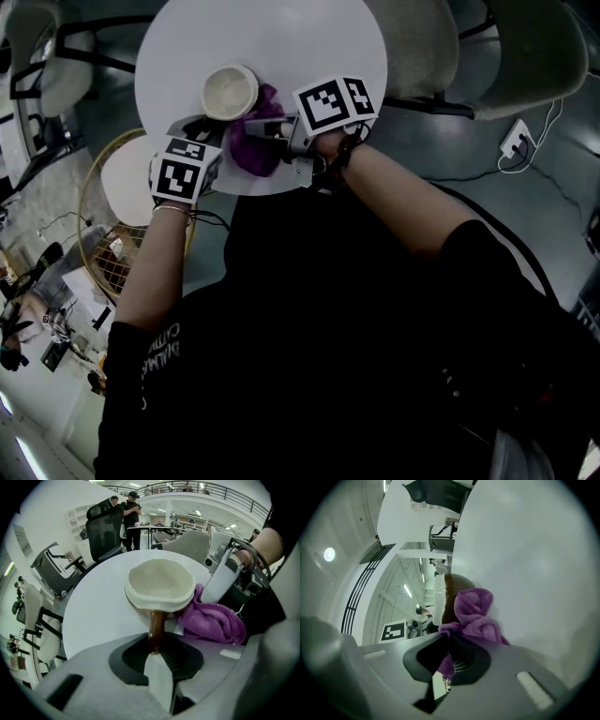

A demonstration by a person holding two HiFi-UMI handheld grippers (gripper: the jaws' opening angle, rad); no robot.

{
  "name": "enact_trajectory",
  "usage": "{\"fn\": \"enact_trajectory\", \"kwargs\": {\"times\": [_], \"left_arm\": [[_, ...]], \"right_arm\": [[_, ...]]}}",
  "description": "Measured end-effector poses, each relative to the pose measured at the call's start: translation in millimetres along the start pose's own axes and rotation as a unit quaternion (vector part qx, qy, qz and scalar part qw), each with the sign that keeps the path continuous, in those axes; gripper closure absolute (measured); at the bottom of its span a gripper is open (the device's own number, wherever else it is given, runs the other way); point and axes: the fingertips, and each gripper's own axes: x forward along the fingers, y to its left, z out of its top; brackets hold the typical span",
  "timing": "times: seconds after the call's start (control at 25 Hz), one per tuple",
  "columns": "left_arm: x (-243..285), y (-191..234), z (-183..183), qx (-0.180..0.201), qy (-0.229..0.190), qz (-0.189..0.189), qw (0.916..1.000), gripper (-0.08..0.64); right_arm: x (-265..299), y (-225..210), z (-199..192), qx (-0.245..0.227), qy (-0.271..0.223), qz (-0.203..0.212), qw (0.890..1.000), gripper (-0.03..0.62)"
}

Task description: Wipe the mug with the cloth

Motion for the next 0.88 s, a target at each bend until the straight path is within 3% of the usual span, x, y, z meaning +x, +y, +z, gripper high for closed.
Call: {"fn": "enact_trajectory", "kwargs": {"times": [0.88], "left_arm": [[-2.7,-2.9,-6.0,0.009,0.001,0.006,0.9999,0.494]], "right_arm": [[-42.6,-26.6,32.8,0.029,-0.084,-0.038,0.995,0.566]]}}
